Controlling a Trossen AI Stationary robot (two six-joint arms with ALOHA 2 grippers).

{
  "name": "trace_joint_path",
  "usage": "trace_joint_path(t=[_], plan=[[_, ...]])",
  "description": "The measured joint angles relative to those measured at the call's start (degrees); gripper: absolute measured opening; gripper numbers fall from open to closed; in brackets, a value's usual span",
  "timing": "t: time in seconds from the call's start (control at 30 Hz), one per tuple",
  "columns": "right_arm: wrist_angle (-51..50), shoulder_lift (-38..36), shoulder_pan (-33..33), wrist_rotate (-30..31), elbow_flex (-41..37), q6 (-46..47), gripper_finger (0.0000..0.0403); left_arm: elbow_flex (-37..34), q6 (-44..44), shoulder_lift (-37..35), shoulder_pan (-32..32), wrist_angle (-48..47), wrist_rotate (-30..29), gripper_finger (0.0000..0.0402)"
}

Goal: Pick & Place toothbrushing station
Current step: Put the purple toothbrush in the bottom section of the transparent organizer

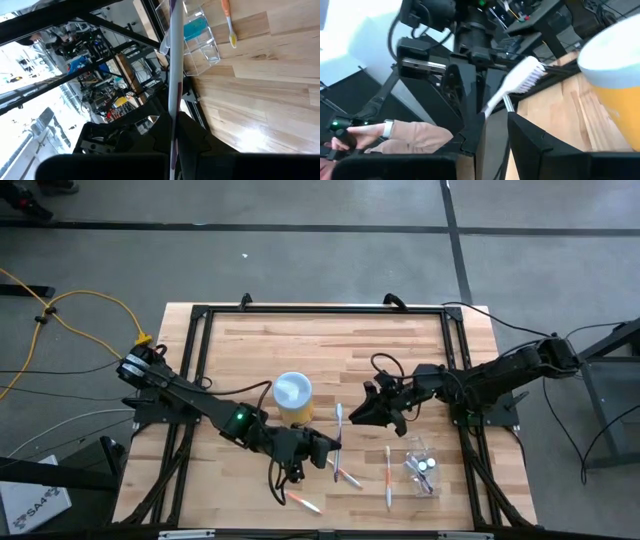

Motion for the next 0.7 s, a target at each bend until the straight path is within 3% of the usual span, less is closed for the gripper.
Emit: trace_joint_path(t=[0.5, 0.7], plan=[[-0.12, 0.00, 0.00, -0.10, 0.00, 1.44, 0.0074, 0.00, 2.60, -0.04, -0.02, 0.09, 0.64, 0.0003], [-0.11, 0.00, 0.00, 0.03, 0.00, 1.40, 0.0074, 0.00, 3.50, -0.04, 0.02, 0.37, 3.60, 0.0003]])
